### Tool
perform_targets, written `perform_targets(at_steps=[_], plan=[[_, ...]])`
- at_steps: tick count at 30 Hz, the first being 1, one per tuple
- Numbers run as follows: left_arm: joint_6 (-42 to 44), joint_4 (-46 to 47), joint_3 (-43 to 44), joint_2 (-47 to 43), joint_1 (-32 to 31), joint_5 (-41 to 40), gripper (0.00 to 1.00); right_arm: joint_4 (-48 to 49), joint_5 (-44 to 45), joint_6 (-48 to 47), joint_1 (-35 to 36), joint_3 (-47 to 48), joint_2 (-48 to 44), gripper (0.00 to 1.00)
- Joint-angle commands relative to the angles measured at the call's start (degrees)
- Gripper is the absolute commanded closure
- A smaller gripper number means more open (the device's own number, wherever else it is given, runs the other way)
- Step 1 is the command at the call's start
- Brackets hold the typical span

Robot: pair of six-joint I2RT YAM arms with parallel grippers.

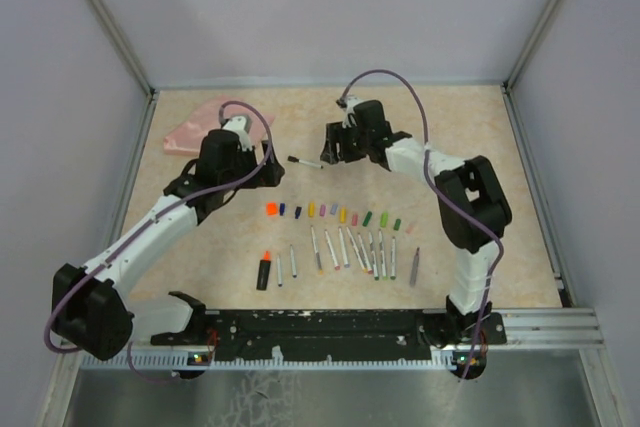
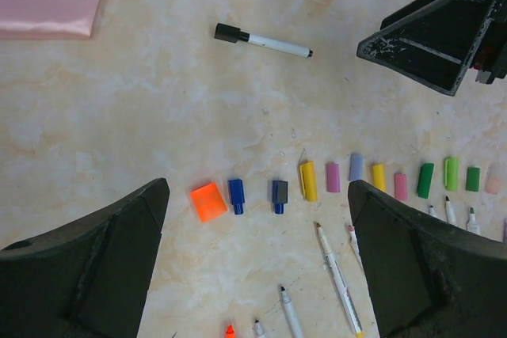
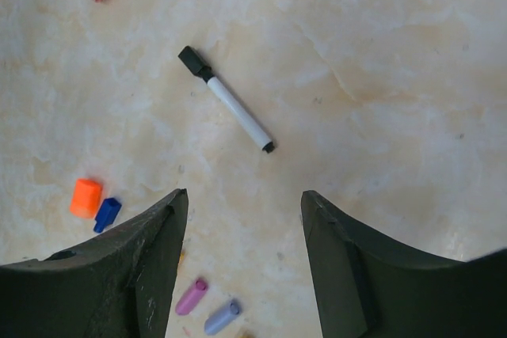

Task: Open the pen caps
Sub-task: Pick up the pen from the center of the board.

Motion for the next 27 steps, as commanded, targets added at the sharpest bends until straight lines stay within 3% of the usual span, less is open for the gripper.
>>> perform_targets(at_steps=[1,10,18,27], plan=[[-0.9,-0.6,-0.9,-1.5,2.4,1.4,0.01,-5.8,-1.3,-7.7,0.8,9.8,4.9,0.40],[-2.6,-0.2,-1.9,-1.4,7.2,5.7,0.01,-14.7,2.7,-13.5,3.3,23.5,16.0,0.40],[-3.3,-0.2,-2.3,-1.3,9.7,8.0,0.01,-17.8,3.6,-15.4,5.4,30.0,21.8,0.42],[-3.1,-0.9,-2.4,-1.5,11.0,9.0,0.01,-19.8,4.9,-16.5,6.7,34.3,25.5,0.52]])
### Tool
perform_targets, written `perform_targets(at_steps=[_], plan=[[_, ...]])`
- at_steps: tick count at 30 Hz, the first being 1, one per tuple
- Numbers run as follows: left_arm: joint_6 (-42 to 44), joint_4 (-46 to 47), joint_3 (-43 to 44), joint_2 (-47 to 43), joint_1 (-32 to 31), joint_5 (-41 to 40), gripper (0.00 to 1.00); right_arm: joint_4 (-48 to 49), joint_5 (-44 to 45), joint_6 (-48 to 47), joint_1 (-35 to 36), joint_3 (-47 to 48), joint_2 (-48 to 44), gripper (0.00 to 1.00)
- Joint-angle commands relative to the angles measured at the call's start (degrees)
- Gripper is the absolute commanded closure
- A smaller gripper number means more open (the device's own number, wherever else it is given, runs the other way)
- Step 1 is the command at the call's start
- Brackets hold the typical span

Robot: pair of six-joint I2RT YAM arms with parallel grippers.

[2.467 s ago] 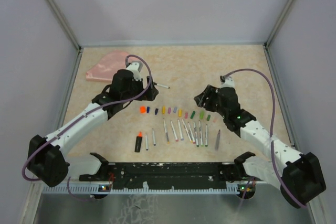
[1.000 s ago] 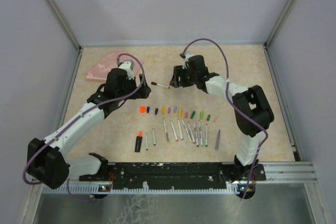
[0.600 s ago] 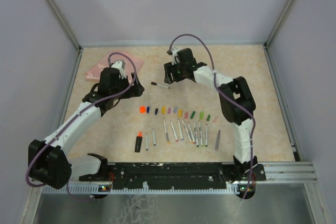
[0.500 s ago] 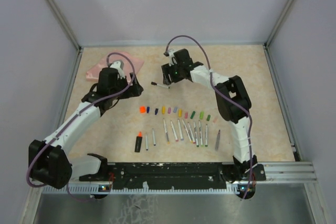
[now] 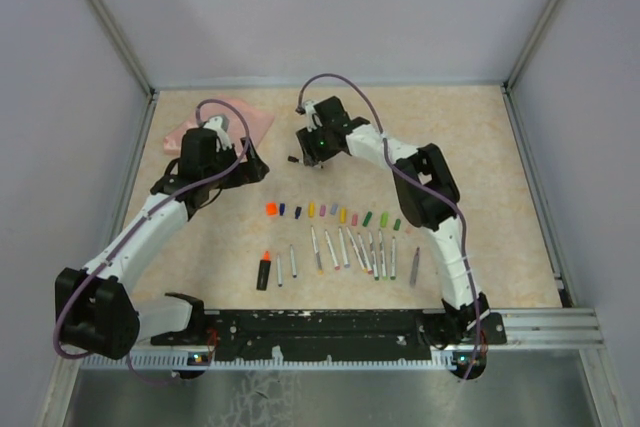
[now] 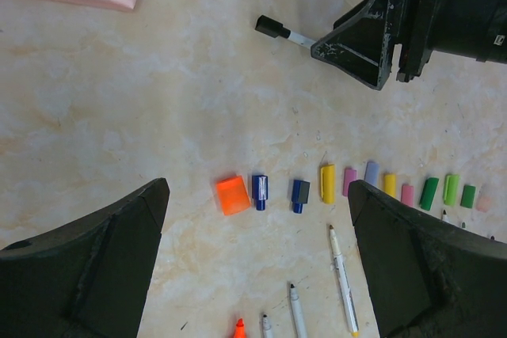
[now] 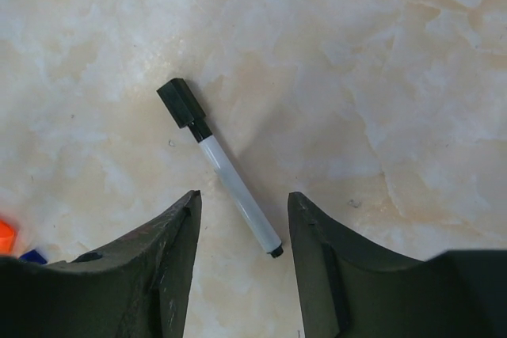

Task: Open the pen caps
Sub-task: Pick up the pen from the center of the board.

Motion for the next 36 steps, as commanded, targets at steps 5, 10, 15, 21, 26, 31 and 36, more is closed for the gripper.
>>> perform_targets(at_steps=[5,10,15,21,26,31,36], plan=[[-0.1,-0.5,-0.5,-1.6,1.1,1.7,0.01,-1.4,2.8,-3.0,1.8,3.4,2.1,0.60],[0.1,-0.5,-0.4,-1.5,1.2,2.3,0.01,-2.2,4.5,-4.4,2.9,3.1,2.1,0.65],[0.2,-0.5,-0.6,-1.8,1.4,2.7,0.01,-3.0,8.5,-7.0,4.5,2.1,1.5,0.71],[-0.2,-0.5,-0.9,-2.7,1.4,3.4,0.01,-3.6,13.9,-9.7,6.6,-0.3,0.7,0.77],[-0.4,-0.7,-1.5,-3.8,1.4,3.9,0.01,-4.4,14.1,-9.9,7.4,-1.1,0.4,0.76],[-1.1,-0.9,-2.4,-5.7,1.4,4.2,0.01,-5.3,12.6,-9.0,7.6,-1.1,0.4,0.87],[-2.3,-0.8,-3.5,-8.1,1.4,5.4,0.01,-3.6,12.3,-8.1,7.6,-3.8,-2.3,1.00]])
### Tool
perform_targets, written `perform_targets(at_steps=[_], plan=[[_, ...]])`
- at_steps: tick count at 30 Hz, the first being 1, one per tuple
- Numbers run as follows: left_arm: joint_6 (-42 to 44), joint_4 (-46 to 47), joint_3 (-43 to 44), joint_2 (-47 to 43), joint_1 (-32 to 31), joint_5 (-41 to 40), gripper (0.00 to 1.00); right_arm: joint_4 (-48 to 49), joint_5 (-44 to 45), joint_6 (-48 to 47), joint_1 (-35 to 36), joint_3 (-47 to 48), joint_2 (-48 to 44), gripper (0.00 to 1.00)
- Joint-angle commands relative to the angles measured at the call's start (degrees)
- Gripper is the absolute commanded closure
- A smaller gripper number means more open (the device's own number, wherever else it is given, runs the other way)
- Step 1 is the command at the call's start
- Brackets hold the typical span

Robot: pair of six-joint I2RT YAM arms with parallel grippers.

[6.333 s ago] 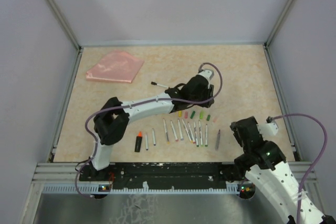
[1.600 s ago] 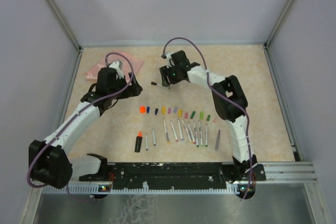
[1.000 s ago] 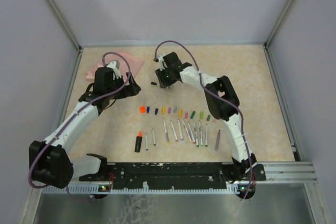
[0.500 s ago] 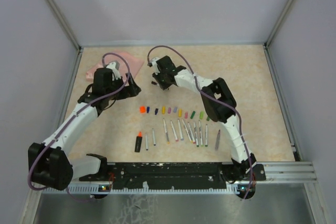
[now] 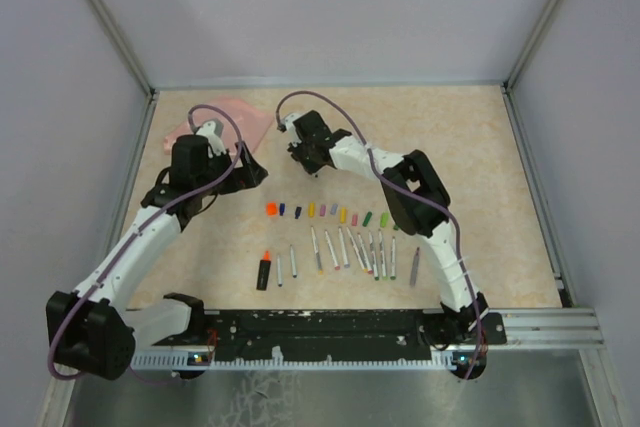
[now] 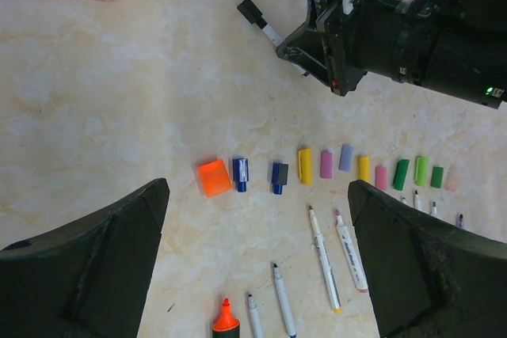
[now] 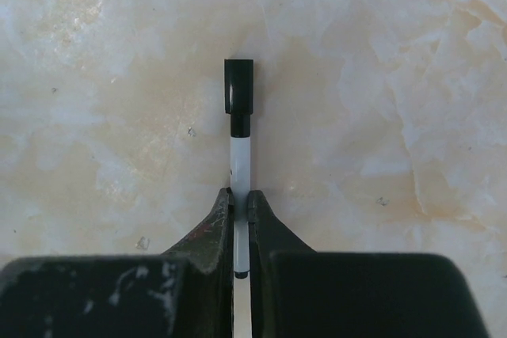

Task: Open the pen caps
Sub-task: Pick up the pen from the center of the board.

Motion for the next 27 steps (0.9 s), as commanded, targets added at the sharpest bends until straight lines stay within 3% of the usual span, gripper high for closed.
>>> perform_targets(at_steps=[1,10,17,27], plan=[[-1.7,0.5,-1.5,-3.2,0.6,2.5,0.01,-1.7,-0.5,0.6,1.0,-5.1,-4.5,1.00],[-6.0,8.2,-5.2,-7.1,0.6,13.3,0.01,10.7,-1.5,6.4,-0.2,-16.9,-18.7,1.00],[-12.5,18.5,-8.0,-8.7,0.6,21.9,0.02,23.0,-12.7,18.3,-5.2,-31.4,-32.6,1.00],[-29.7,47.7,-13.5,-4.1,0.6,33.2,0.02,40.4,-24.0,35.9,-8.7,-53.3,-53.6,1.00]])
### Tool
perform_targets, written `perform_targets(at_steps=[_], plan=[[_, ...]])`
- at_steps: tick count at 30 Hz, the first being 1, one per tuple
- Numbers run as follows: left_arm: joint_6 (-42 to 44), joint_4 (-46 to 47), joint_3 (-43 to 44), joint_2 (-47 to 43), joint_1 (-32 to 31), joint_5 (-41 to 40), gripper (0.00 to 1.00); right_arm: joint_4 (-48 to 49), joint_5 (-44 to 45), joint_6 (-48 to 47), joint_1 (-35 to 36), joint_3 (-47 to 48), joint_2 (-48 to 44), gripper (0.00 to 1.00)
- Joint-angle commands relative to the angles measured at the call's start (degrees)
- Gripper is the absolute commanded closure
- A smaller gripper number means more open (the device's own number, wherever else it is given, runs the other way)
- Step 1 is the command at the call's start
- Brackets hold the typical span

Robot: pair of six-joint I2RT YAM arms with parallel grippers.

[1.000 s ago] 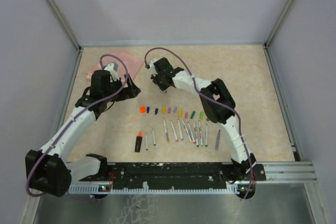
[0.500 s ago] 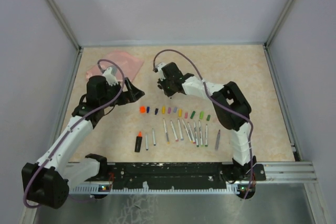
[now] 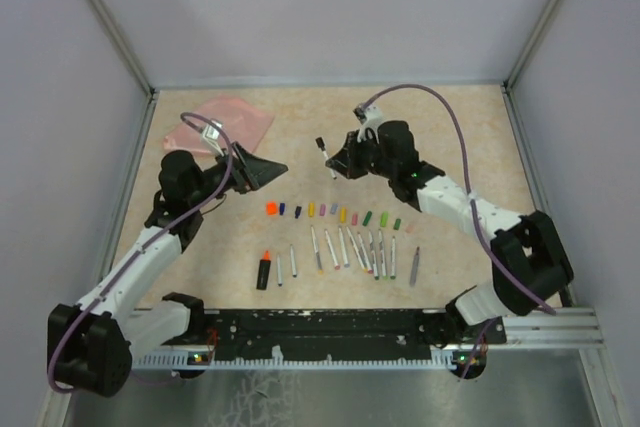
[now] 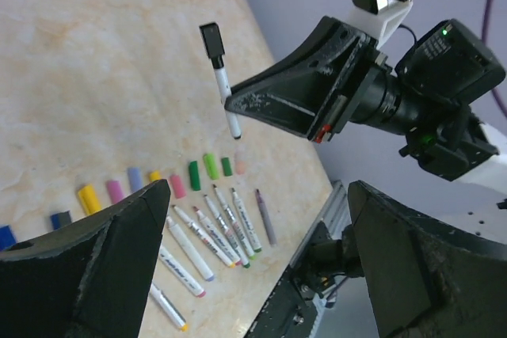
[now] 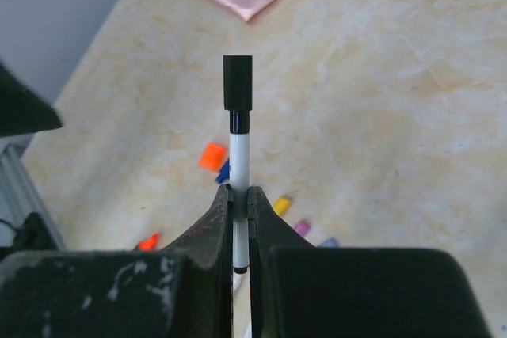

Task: Open the pen caps
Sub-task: Pick up the pen from the center of the board.

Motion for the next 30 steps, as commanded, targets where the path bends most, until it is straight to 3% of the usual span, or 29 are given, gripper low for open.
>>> perform_targets(at_steps=[1,11,30], plan=[[-10.5,18.9,-1.5,4.0,0.2,7.6,0.02,12.7,-7.1,10.7,-0.2,-7.1,-7.8,1.00],[-11.6,21.1,2.0,10.7,-2.5,8.0,0.06,26.2,-10.8,23.8,-0.8,-20.0,-14.9,1.00],[-7.5,15.2,6.2,14.9,-7.5,-0.4,0.14,36.5,-15.9,30.9,-0.8,-21.3,-10.3,1.00]])
